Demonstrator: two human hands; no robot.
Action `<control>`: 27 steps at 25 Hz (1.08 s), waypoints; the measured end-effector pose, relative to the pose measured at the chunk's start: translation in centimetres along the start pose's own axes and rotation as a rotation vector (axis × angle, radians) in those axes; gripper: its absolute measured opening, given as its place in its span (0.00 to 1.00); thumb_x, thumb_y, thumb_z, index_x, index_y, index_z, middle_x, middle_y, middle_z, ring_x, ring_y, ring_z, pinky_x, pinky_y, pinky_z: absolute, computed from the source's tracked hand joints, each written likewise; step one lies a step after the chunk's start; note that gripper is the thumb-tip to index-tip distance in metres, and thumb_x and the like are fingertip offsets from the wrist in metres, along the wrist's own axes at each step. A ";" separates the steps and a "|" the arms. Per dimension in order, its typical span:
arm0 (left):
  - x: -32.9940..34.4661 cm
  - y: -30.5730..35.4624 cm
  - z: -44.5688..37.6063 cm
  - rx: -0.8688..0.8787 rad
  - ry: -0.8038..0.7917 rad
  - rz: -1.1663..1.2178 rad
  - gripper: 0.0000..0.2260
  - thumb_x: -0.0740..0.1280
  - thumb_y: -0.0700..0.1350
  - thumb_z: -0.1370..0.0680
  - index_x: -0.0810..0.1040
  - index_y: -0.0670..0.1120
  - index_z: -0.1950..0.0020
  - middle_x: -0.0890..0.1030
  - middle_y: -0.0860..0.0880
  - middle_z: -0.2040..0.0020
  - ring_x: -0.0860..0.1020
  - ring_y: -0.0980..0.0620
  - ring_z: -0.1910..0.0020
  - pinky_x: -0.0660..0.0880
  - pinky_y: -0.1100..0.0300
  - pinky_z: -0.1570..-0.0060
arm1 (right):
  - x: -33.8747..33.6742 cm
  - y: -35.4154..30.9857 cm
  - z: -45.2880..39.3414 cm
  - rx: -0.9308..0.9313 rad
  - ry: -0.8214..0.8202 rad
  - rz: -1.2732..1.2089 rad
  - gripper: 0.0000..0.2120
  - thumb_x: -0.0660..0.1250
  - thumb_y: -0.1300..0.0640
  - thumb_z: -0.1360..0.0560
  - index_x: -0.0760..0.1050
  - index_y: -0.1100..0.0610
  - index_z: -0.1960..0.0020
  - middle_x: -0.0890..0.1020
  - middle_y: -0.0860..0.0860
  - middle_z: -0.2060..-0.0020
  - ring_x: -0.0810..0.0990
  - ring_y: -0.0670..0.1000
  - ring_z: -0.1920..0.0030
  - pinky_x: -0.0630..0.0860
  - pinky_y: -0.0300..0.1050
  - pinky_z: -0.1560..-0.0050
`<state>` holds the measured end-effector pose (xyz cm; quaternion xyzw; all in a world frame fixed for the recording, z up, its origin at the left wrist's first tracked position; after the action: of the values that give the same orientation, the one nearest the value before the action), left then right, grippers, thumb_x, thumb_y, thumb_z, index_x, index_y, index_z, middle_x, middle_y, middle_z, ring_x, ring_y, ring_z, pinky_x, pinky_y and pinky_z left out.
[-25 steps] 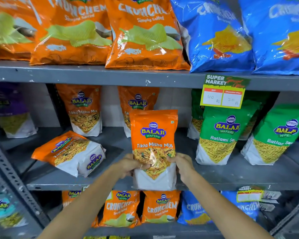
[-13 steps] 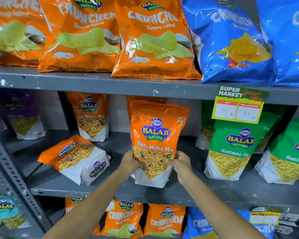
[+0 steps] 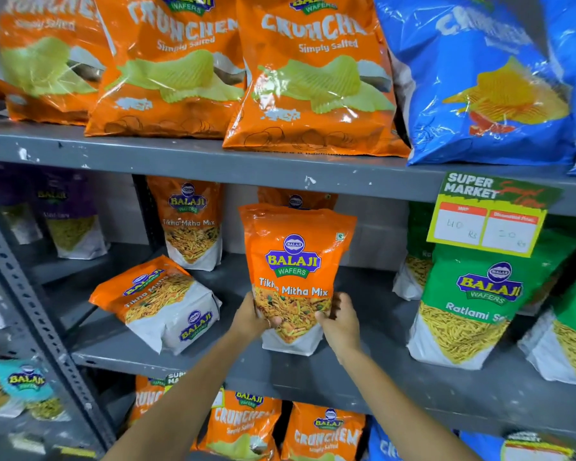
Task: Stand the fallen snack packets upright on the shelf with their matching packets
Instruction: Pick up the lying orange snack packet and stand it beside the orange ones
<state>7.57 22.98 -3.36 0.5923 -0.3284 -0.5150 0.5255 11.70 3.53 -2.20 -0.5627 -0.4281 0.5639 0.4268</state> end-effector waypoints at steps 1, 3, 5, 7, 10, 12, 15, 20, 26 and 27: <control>-0.5 0.1 0.3 -0.017 0.027 -0.036 0.36 0.77 0.41 0.39 0.65 0.41 0.35 0.76 0.44 0.39 0.73 0.43 0.36 0.71 0.42 0.35 | -0.6 -0.5 0.6 -0.050 0.076 0.039 0.19 0.68 0.65 0.29 0.69 0.59 0.40 0.77 0.58 0.41 0.74 0.57 0.38 0.74 0.53 0.42; -1.4 0.4 1.1 -0.032 0.040 -0.141 0.31 0.74 0.33 0.35 0.65 0.41 0.36 0.74 0.38 0.36 0.73 0.40 0.36 0.73 0.42 0.38 | -1.9 -2.1 2.1 -0.179 0.226 0.151 0.18 0.68 0.66 0.30 0.70 0.60 0.42 0.76 0.59 0.41 0.69 0.58 0.35 0.71 0.52 0.42; -2.5 0.5 2.5 -0.046 0.034 -0.261 0.29 0.70 0.28 0.32 0.65 0.38 0.33 0.72 0.38 0.36 0.74 0.41 0.39 0.75 0.50 0.42 | -2.4 -3.8 3.7 -0.296 0.289 0.217 0.13 0.67 0.66 0.30 0.71 0.60 0.47 0.76 0.59 0.43 0.67 0.59 0.36 0.71 0.53 0.45; -4.2 0.5 3.7 -0.063 0.081 -0.272 0.27 0.67 0.27 0.29 0.64 0.35 0.31 0.71 0.39 0.40 0.74 0.45 0.46 0.75 0.60 0.53 | -2.1 -5.0 4.7 -0.375 0.277 0.230 0.10 0.66 0.67 0.30 0.72 0.60 0.49 0.76 0.58 0.44 0.69 0.58 0.39 0.73 0.52 0.47; -7.7 1.0 5.5 -0.012 0.251 -0.409 0.24 0.68 0.31 0.30 0.69 0.36 0.35 0.75 0.41 0.44 0.76 0.43 0.45 0.77 0.55 0.47 | 0.1 -6.6 5.8 -0.468 0.170 0.234 0.08 0.66 0.65 0.29 0.71 0.59 0.50 0.76 0.57 0.44 0.71 0.55 0.40 0.73 0.43 0.52; -9.8 1.0 6.6 -0.023 0.322 -0.437 0.22 0.69 0.31 0.30 0.70 0.36 0.37 0.77 0.41 0.42 0.76 0.39 0.41 0.75 0.49 0.43 | 2.2 -7.4 6.4 -0.495 0.091 0.230 0.08 0.66 0.63 0.28 0.71 0.59 0.49 0.76 0.57 0.44 0.73 0.55 0.40 0.73 0.43 0.53; -13.0 0.5 7.3 -0.062 0.400 -0.441 0.22 0.69 0.33 0.29 0.70 0.36 0.36 0.76 0.38 0.38 0.75 0.39 0.41 0.73 0.51 0.43 | 5.3 -8.7 7.1 -0.521 0.006 0.217 0.08 0.64 0.65 0.28 0.73 0.60 0.49 0.78 0.58 0.47 0.75 0.57 0.45 0.71 0.46 0.53; -18.1 -1.3 6.6 -0.144 0.456 -0.470 0.13 0.69 0.40 0.28 0.76 0.37 0.46 0.80 0.38 0.41 0.77 0.41 0.42 0.73 0.54 0.45 | 11.2 -10.3 6.5 -0.505 -0.140 0.178 0.09 0.63 0.67 0.29 0.76 0.59 0.51 0.81 0.56 0.52 0.79 0.55 0.55 0.74 0.48 0.54; -19.3 -5.1 4.9 -0.532 0.274 -0.107 0.20 0.66 0.45 0.25 0.72 0.37 0.35 0.75 0.37 0.37 0.75 0.37 0.37 0.75 0.47 0.40 | 18.7 -8.9 3.0 -0.306 -0.268 0.297 0.12 0.66 0.58 0.28 0.77 0.60 0.46 0.81 0.58 0.48 0.79 0.56 0.49 0.71 0.42 0.52; -19.1 -5.6 4.7 -0.578 0.196 -0.022 0.20 0.65 0.43 0.24 0.69 0.37 0.34 0.75 0.36 0.38 0.73 0.36 0.35 0.74 0.46 0.38 | 19.7 -8.5 2.6 -0.265 -0.288 0.314 0.14 0.66 0.56 0.28 0.76 0.60 0.44 0.80 0.59 0.46 0.78 0.57 0.46 0.70 0.43 0.51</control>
<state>-2.64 40.69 -3.24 0.4686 -0.1096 -0.5332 0.6957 9.09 24.79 0.70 -0.5870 -0.4621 0.6367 0.1910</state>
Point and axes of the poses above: each hand's wrist, its own z-axis away from the middle knuckle, its own x-axis out of the palm, y = z × x, the point moved 7 cm from there along -z, towards the middle knuckle
